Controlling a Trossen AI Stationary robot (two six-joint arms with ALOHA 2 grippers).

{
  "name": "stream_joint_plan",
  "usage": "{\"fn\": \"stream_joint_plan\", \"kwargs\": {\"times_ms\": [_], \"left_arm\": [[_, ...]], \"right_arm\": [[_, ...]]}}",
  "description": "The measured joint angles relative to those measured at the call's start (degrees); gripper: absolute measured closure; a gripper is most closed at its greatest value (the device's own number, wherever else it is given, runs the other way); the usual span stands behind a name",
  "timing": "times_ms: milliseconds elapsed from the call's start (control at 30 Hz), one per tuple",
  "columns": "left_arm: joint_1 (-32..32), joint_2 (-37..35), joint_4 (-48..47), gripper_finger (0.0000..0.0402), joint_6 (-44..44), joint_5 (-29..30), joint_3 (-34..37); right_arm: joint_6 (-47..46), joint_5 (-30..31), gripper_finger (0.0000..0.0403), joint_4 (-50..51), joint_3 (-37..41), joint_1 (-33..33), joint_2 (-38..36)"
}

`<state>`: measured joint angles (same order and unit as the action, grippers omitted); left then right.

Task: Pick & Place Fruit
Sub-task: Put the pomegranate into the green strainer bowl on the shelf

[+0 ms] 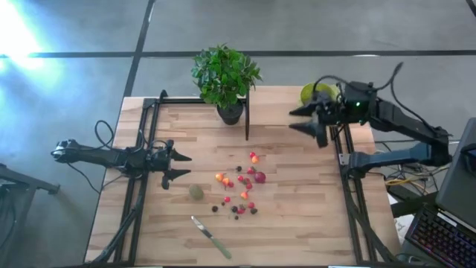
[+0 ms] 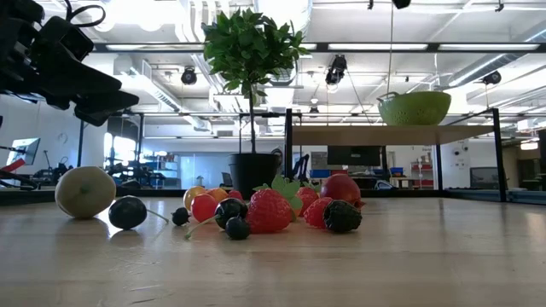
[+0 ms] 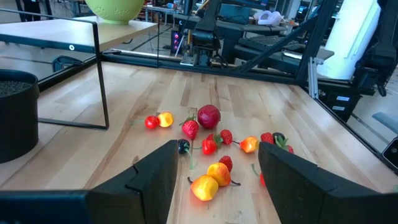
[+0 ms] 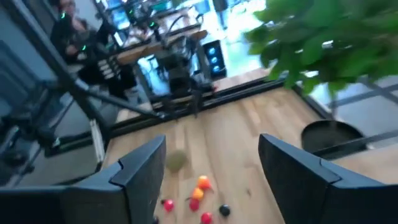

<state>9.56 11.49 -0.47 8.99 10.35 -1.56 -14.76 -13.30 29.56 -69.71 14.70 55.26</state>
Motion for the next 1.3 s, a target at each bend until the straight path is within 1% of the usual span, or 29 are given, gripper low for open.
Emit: {"fn": "stream_joint_plan", "kwargs": {"times_ms": [133, 233, 500, 667, 800, 967, 1167, 1300], "left_arm": [[0.0, 0.0, 0.0, 0.0172, 0.0, -0.01, 0.0], [0.02, 0.02, 0.0, 0.0172, 0.0, 0.0, -0.02], [0.02, 0.01, 0.0, 0.0172, 0.0, 0.0, -0.01], [0.0, 0.0, 0.0, 0.0172, 0.02, 0.0, -0.02], [0.0, 0.0, 0.0, 0.0172, 0.0, -0.01, -0.01], [0.01, 0.02, 0.0, 0.0172, 0.0, -0.01, -0.02], [0.01, 0.0, 0.0, 0.0172, 0.01, 0.0, -0.01], [0.0, 0.0, -0.02, 0.0172, 0.0, -0.01, 0.0]], "right_arm": [[0.02, 5.84, 0.0165, 0.14, 0.0, -6.61, 2.68], [-0.06, 8.53, 0.0167, 0.17, 0.03, -10.89, 5.31], [-0.37, 15.06, 0.0155, 0.58, 0.09, -19.33, 13.51], [-3.57, 18.48, 0.0151, 3.64, 0.09, -22.13, 19.05], [-5.87, 23.3, 0.016, 5.03, 0.11, -24.29, 23.24], [-11.34, 29.42, 0.0173, 6.0, 0.11, -26.71, 27.9], [-18.65, 35.39, 0.0181, 7.17, 0.46, -28.18, 32.8], [-22.0, 38.42, 0.0177, 7.32, 1.43, -28.69, 36.25]]}}
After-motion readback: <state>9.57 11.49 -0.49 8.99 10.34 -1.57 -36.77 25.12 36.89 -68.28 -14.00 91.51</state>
